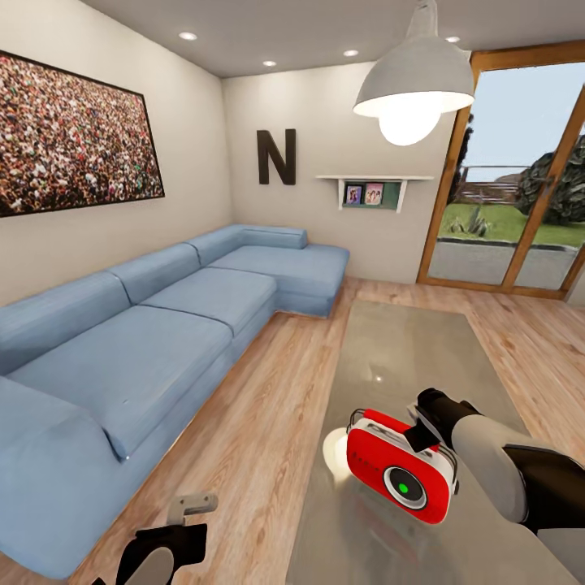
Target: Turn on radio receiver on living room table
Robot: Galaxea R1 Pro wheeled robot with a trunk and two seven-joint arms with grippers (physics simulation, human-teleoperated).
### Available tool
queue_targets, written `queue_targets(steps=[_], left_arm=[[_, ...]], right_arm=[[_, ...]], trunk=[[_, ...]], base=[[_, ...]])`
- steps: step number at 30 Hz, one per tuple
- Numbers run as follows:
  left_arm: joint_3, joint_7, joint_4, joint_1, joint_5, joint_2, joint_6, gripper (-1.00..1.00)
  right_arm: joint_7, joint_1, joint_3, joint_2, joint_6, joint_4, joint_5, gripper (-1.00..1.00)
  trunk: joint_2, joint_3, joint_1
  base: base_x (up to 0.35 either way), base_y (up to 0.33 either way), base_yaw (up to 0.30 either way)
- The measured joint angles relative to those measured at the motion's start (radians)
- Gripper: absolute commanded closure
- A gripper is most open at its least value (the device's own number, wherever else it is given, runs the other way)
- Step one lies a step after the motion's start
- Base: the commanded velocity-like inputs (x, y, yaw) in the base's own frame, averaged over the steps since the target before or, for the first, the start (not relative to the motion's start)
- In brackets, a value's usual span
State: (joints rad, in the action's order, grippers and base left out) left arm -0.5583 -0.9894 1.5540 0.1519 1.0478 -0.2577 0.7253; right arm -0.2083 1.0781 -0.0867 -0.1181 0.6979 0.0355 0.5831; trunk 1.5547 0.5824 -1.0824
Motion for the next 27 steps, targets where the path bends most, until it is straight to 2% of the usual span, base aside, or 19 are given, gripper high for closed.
queue_targets(steps=[6,9,16,18,27], left_arm=[[0.000,0.000,0.000,0.000,0.000,0.000,0.000,1.00],[0.000,0.000,0.000,0.000,0.000,0.000,0.000,1.00],[0.000,0.000,0.000,0.000,0.000,0.000,0.000,1.00],[0.000,0.000,0.000,0.000,0.000,0.000,0.000,1.00],[0.000,0.000,0.000,0.000,0.000,0.000,0.000,1.00]], right_arm=[[0.000,0.000,0.000,0.000,0.000,0.000,0.000,1.00],[0.000,0.000,0.000,0.000,0.000,0.000,0.000,1.00],[0.000,0.000,0.000,0.000,0.000,0.000,0.000,1.00],[-0.003,0.006,0.014,0.000,0.001,-0.003,-0.005,1.00],[-0.004,0.041,0.009,0.000,0.051,-0.003,-0.022,1.00]], trunk=[[0.042,0.019,-0.023],[0.042,0.019,-0.023],[0.091,0.041,-0.050],[0.105,0.047,-0.057],[0.168,0.075,-0.092]], base=[[0.000,0.000,0.000],[0.000,0.000,0.000],[0.000,0.000,0.000],[0.000,0.000,0.000],[0.000,0.000,0.000]])
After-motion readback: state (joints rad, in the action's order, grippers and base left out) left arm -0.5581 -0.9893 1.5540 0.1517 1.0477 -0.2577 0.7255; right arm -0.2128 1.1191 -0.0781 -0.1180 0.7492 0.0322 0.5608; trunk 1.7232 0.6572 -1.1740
